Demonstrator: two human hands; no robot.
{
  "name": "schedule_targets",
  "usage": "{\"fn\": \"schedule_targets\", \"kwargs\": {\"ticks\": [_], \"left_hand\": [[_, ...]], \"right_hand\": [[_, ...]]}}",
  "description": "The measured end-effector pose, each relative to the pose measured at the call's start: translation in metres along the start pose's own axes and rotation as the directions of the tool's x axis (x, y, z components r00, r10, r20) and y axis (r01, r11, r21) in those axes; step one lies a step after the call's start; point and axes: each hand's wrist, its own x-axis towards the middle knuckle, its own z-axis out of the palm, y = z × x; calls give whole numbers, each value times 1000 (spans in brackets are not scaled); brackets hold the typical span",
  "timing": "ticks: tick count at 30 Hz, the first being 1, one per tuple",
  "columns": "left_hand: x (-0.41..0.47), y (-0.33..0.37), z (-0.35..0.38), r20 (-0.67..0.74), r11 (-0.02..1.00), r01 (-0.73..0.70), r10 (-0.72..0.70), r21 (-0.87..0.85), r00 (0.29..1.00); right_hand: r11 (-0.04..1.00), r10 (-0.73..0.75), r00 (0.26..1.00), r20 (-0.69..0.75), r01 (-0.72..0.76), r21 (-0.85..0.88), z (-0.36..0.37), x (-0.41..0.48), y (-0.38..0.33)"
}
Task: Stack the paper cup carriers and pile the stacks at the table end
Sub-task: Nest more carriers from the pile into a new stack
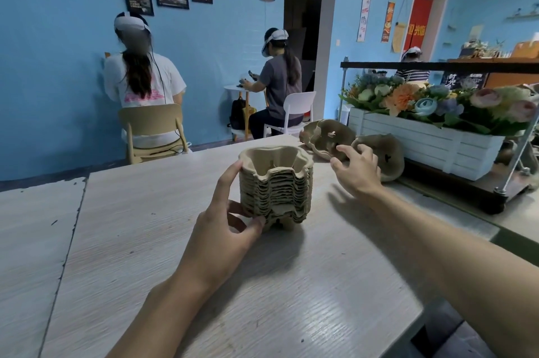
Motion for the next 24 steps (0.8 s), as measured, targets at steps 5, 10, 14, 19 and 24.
{"fn": "schedule_targets", "kwargs": {"ticks": [5, 10, 14, 19, 24], "left_hand": [[1, -2, 1, -8, 1000, -1, 1, -2, 1000], [0, -2, 1, -6, 1000, 4, -4, 1, 1000], [-1, -1, 0, -2, 1000, 5, -5, -12, 1000], [-1, -1, 0, -3, 1000, 11, -11, -15, 1000], [-1, 0, 0, 0, 1000, 9, -9, -19, 1000]], "right_hand": [[996, 80, 994, 77, -76, -53, 6, 17, 9], [991, 69, 991, 111, -55, -120, -1, 21, 12], [993, -35, 995, 96, 46, -108, -9, 10, 18], [963, -268, 959, -88, 268, -14, -22, -12, 18], [941, -316, 942, -116, 326, 86, -26, -20, 16]]}}
